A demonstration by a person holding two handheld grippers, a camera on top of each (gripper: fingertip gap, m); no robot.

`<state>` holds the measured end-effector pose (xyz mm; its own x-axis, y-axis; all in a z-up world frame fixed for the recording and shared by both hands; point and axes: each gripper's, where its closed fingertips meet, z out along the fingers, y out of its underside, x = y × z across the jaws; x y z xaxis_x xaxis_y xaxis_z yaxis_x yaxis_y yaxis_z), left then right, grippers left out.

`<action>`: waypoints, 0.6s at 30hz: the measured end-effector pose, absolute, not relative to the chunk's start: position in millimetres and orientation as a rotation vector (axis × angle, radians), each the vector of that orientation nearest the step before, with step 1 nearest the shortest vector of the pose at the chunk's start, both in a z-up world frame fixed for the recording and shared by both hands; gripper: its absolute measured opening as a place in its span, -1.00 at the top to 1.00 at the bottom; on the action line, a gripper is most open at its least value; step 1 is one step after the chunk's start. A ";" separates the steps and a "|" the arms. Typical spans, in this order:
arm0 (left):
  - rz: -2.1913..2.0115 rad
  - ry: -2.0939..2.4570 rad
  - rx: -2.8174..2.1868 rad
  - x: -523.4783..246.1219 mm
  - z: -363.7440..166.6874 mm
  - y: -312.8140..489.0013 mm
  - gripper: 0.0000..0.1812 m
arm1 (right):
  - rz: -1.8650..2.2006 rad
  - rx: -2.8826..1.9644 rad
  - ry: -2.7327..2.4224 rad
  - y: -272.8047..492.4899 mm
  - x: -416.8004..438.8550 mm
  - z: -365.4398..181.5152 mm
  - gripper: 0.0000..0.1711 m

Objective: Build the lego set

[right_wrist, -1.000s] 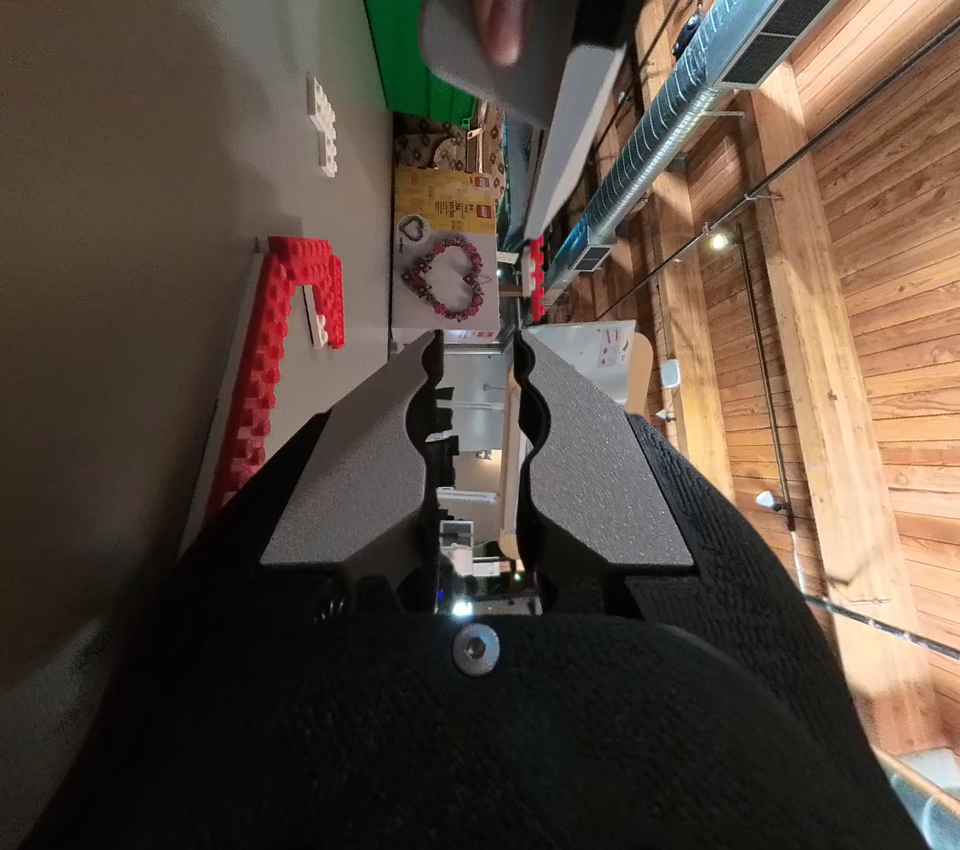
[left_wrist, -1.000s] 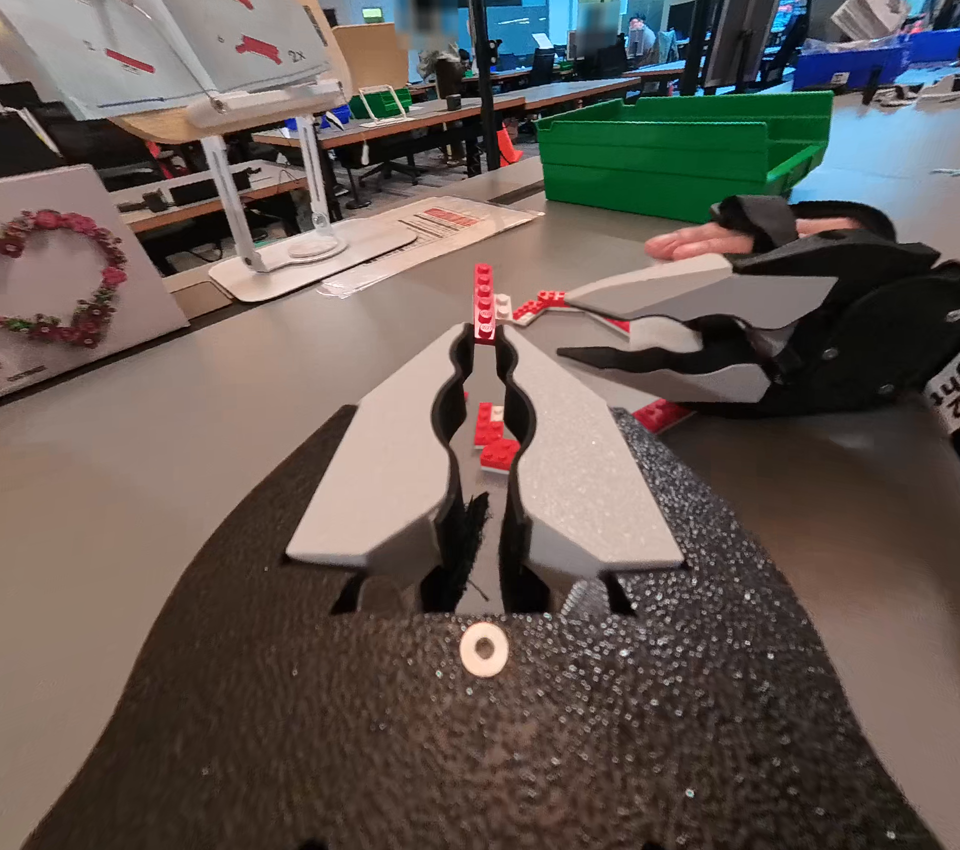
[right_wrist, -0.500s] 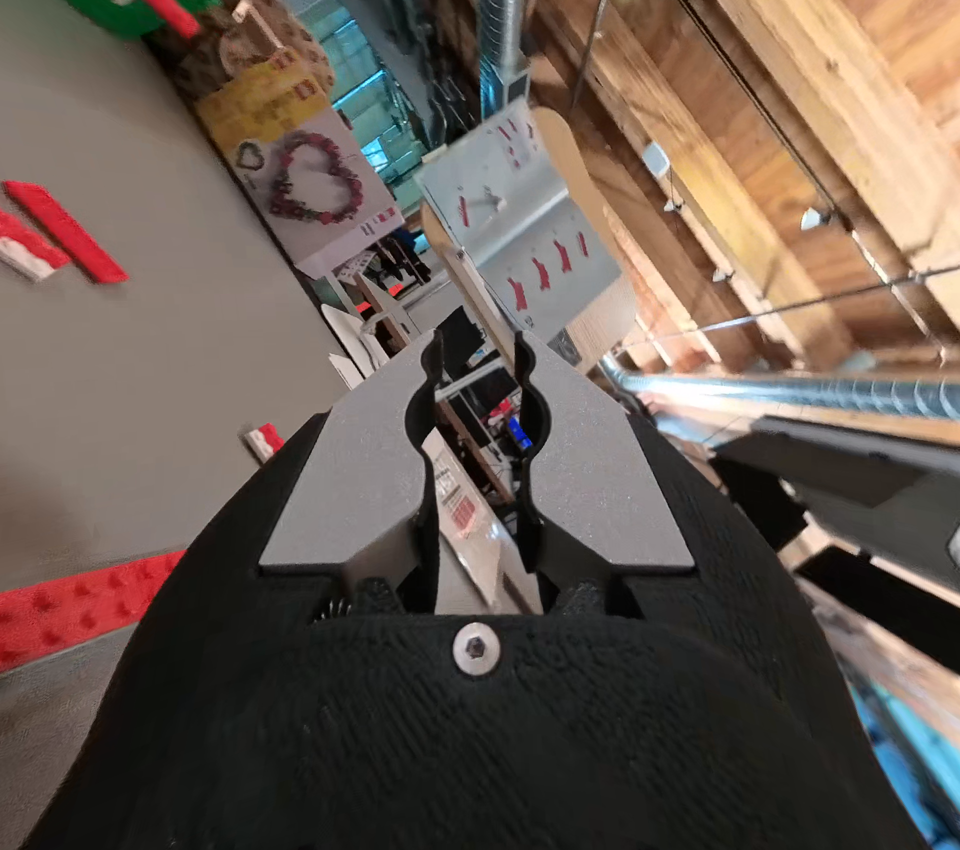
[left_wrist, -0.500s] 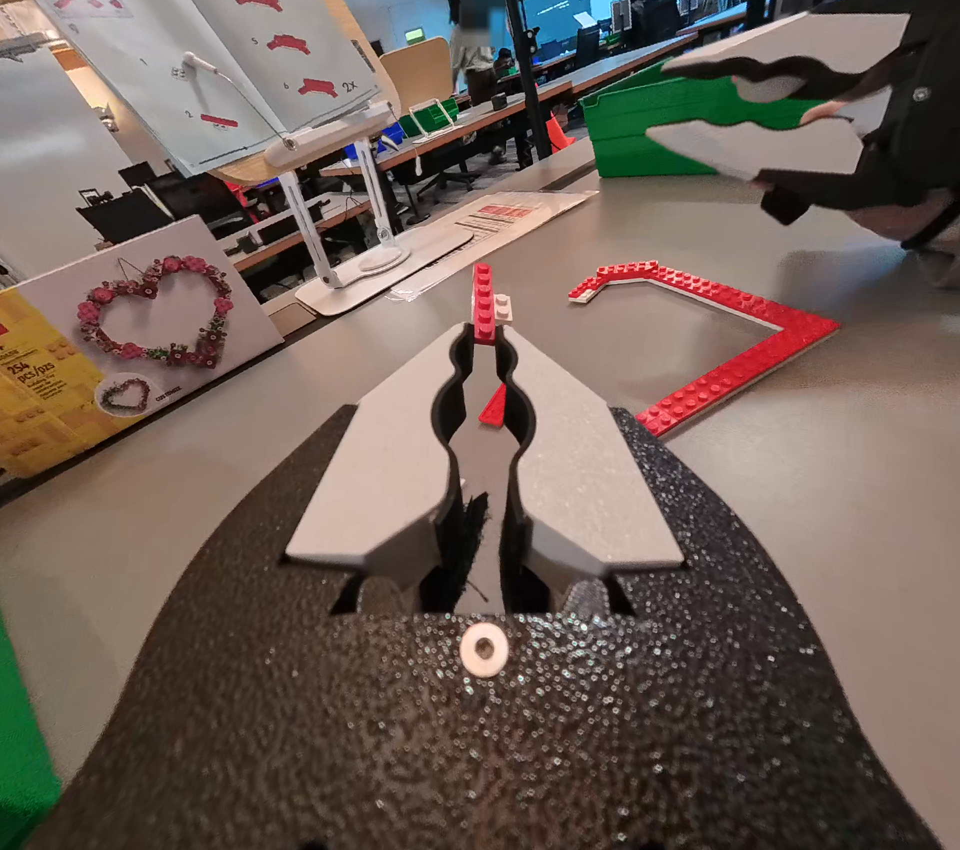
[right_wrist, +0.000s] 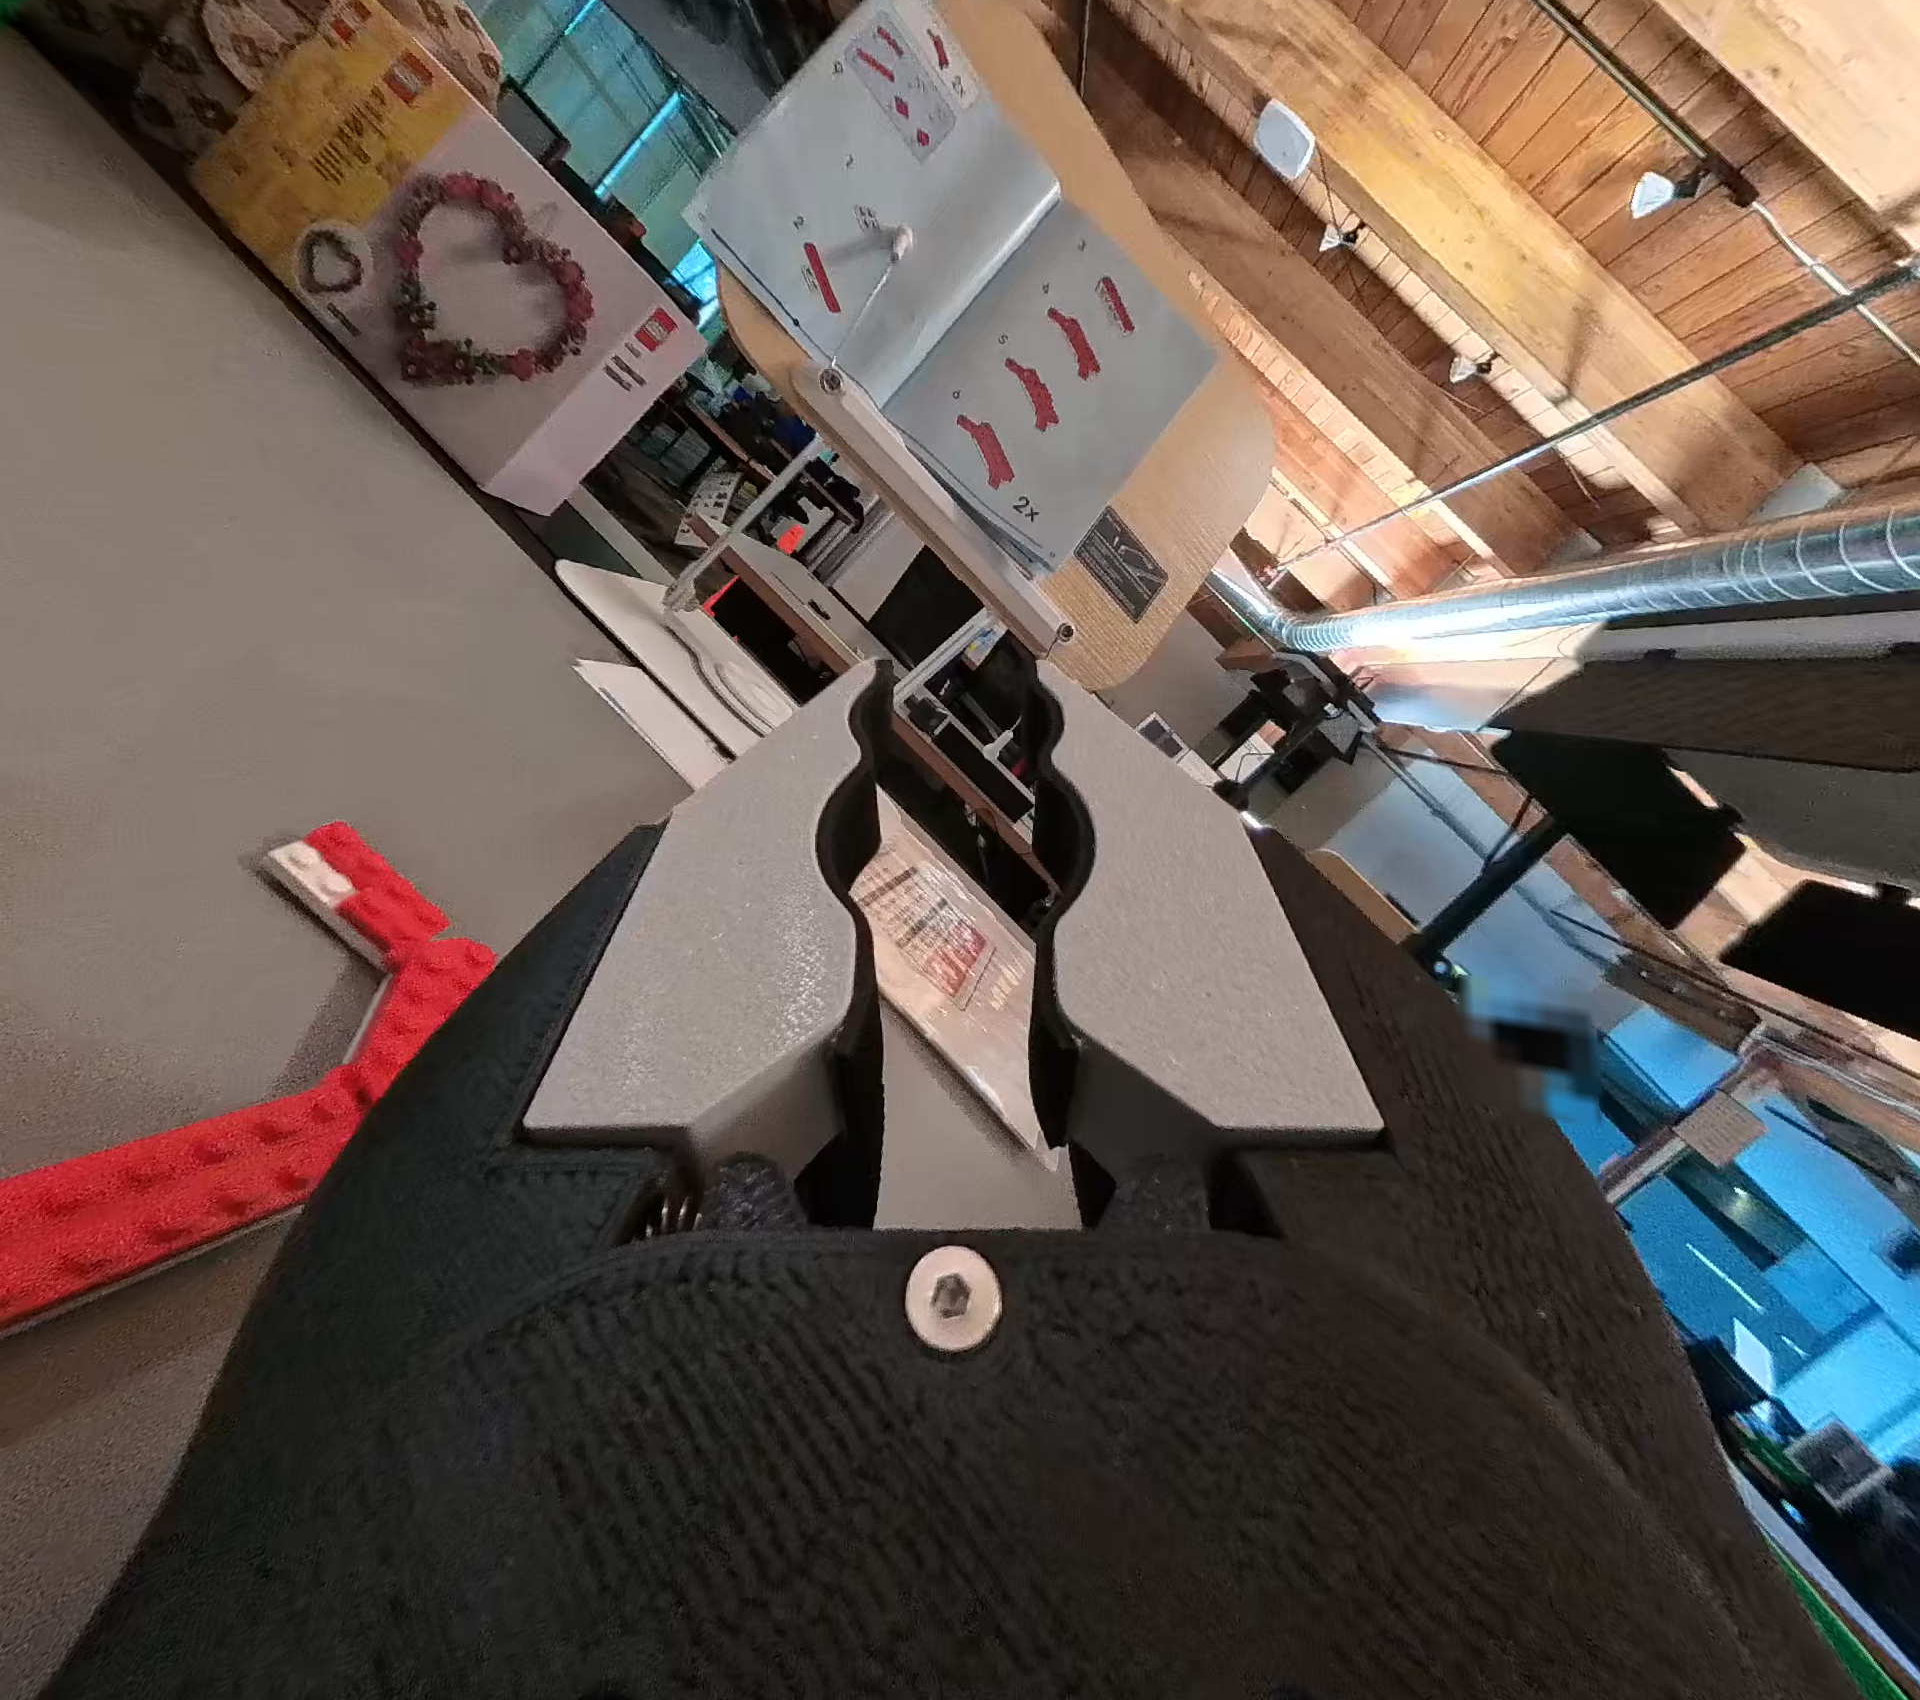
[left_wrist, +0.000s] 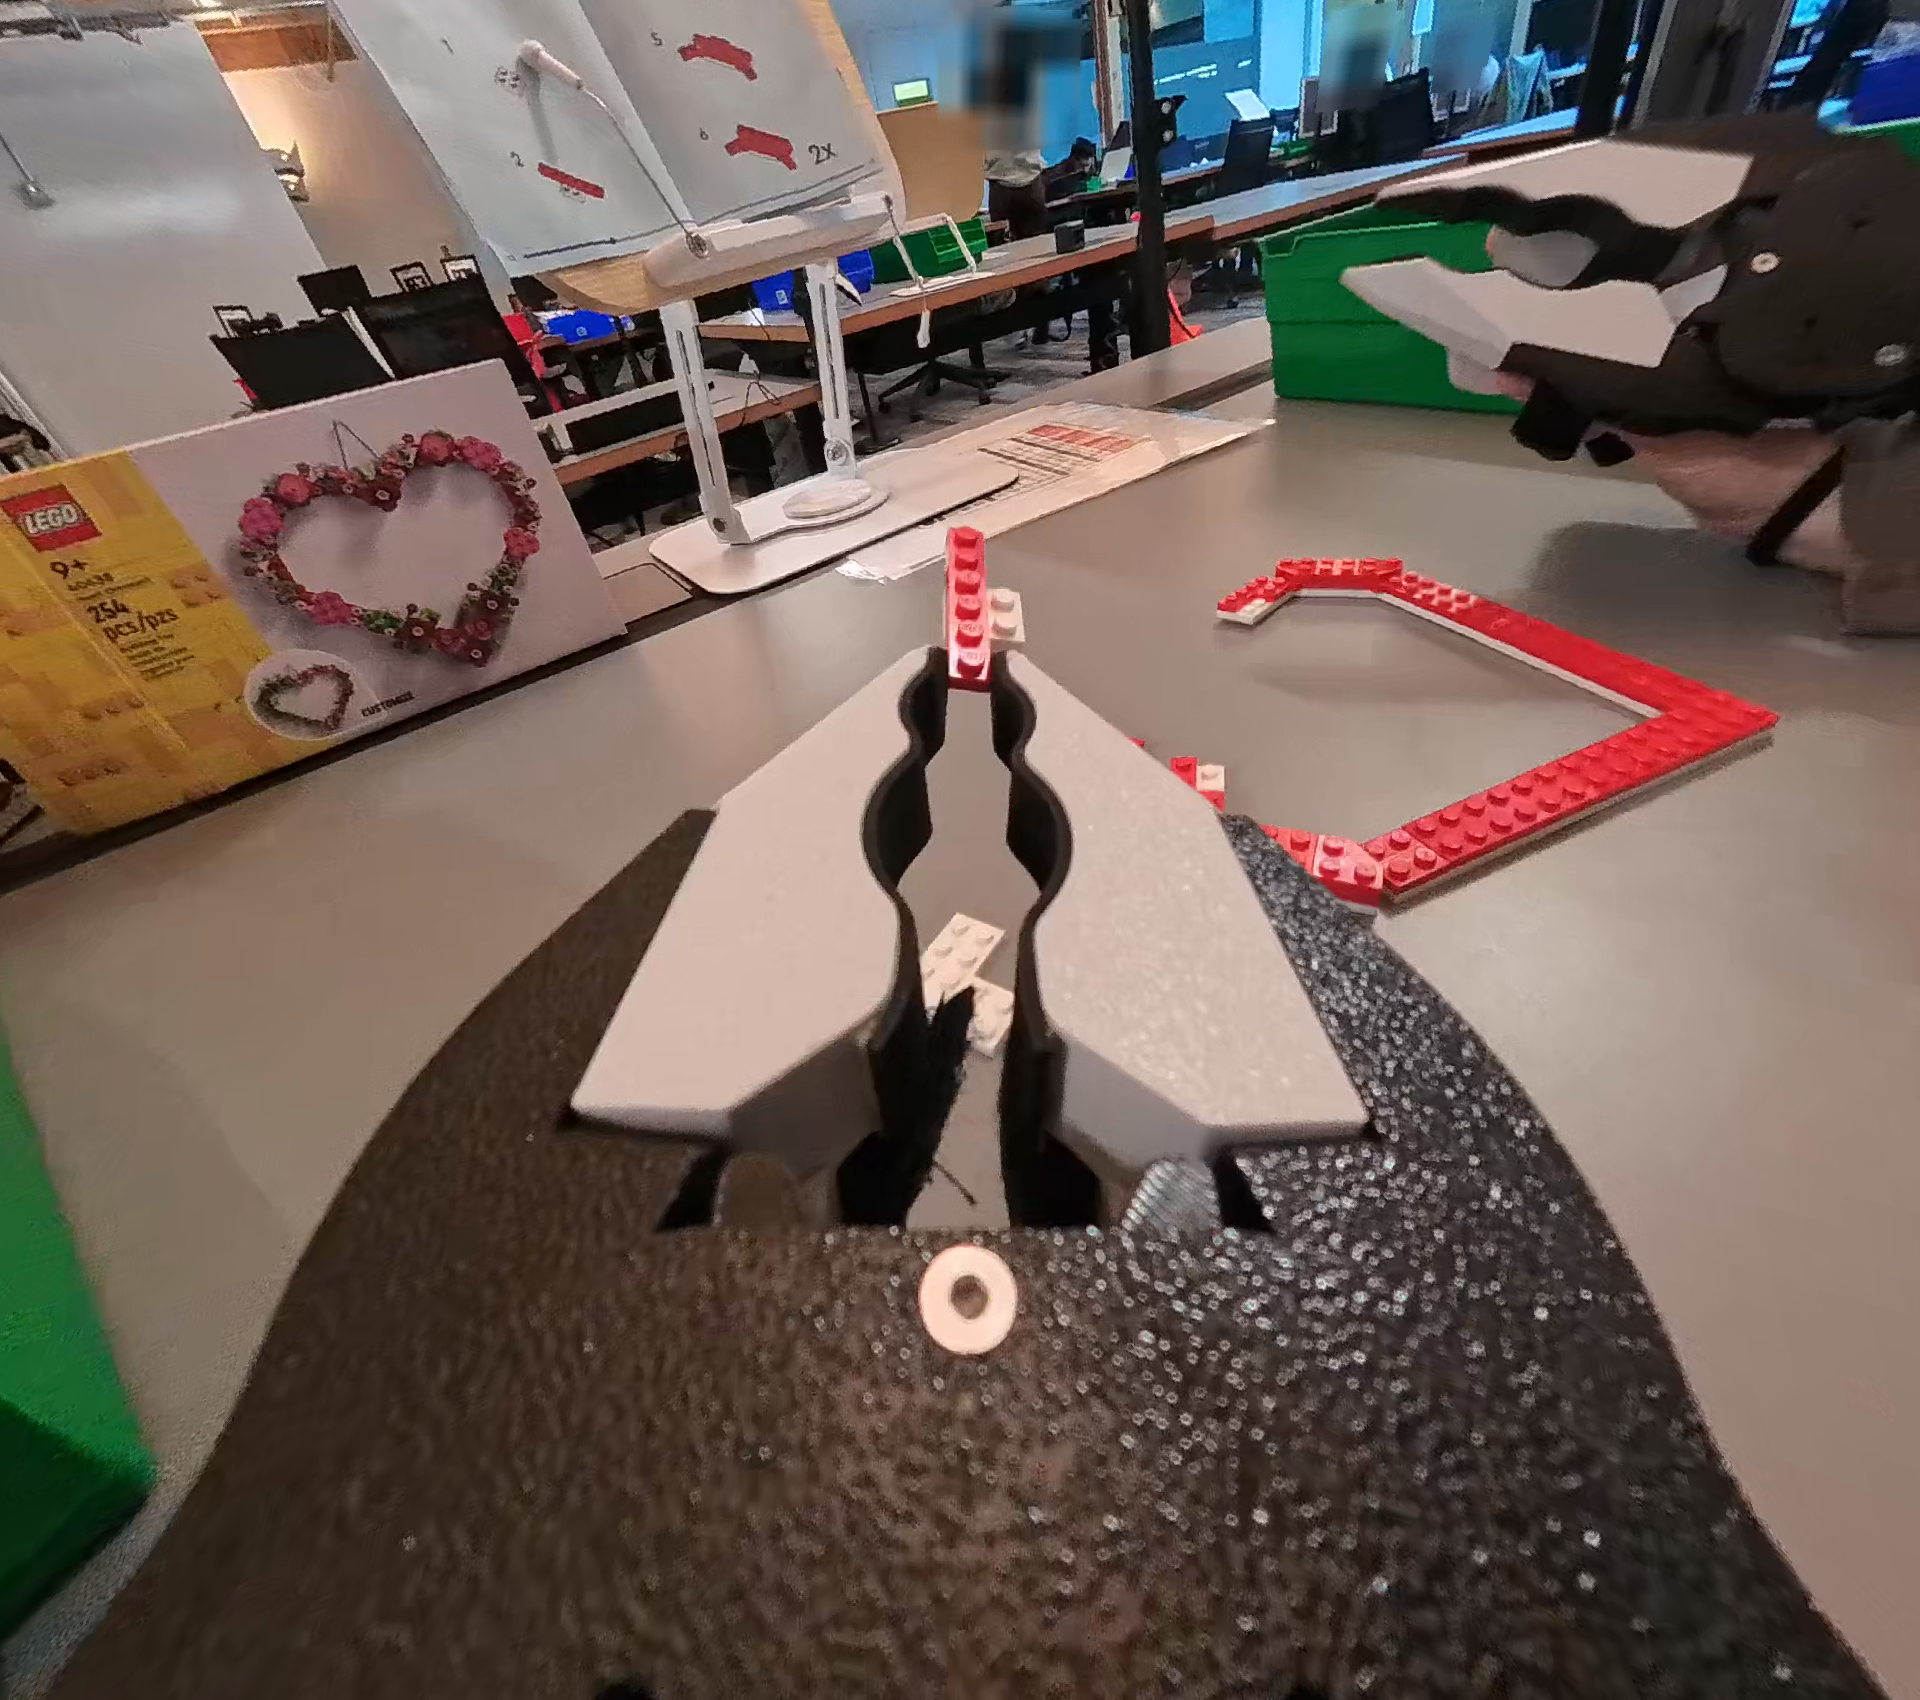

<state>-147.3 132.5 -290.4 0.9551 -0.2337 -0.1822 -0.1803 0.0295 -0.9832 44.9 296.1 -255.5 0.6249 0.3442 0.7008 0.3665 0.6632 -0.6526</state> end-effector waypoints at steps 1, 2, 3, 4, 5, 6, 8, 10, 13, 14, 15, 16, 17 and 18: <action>-0.038 0.326 -1.547 -148.1 -289.8 132.5 0.92 | -0.017 -0.882 -0.928 300.6 43.6 -255.8 0.74; -0.031 0.323 -1.541 -148.8 -289.0 132.3 0.92 | -0.017 -0.882 -0.927 304.3 42.2 -255.7 0.74; -0.024 0.323 -1.537 -149.1 -288.2 132.0 0.92 | -0.015 -0.881 -0.927 307.3 40.7 -255.6 0.74; -0.017 0.322 -1.532 -149.6 -287.5 131.9 0.92 | -0.010 -0.879 -0.928 309.0 38.8 -255.3 0.74; -0.012 0.323 -1.530 -149.5 -287.2 131.9 0.93 | -0.002 -0.873 -0.930 309.3 37.1 -254.9 0.74; -0.012 0.326 -1.531 -148.9 -287.3 132.2 0.92 | 0.008 -0.866 -0.935 308.4 35.2 -254.4 0.75; -0.013 0.331 -1.530 -147.6 -287.3 132.8 0.92 | 0.029 -0.848 -0.949 304.0 32.0 -254.1 0.75; -0.014 0.338 -1.534 -146.6 -288.0 133.1 0.92 | 0.048 -0.830 -0.955 299.5 30.7 -252.6 0.75; -0.018 0.345 -1.537 -147.2 -287.9 132.9 0.92 | 0.059 -0.839 -0.953 300.6 31.0 -253.2 0.75; -0.019 0.346 -1.539 -148.1 -287.9 132.5 0.93 | 0.062 -0.842 -0.949 301.0 31.7 -252.9 0.75; -0.022 0.344 -1.538 -149.3 -287.2 131.9 0.93 | 0.066 -0.844 -0.944 301.4 32.5 -252.6 0.75; -0.022 0.338 -1.535 -151.1 -286.1 131.4 0.93 | 0.070 -0.848 -0.939 301.8 33.5 -252.4 0.75; -0.021 0.332 -1.533 -153.0 -285.2 130.8 0.93 | 0.075 -0.852 -0.935 302.1 34.2 -252.2 0.75; -0.018 0.330 -1.534 -154.7 -284.9 130.3 0.93 | 0.078 -0.855 -0.932 302.3 34.8 -252.1 0.75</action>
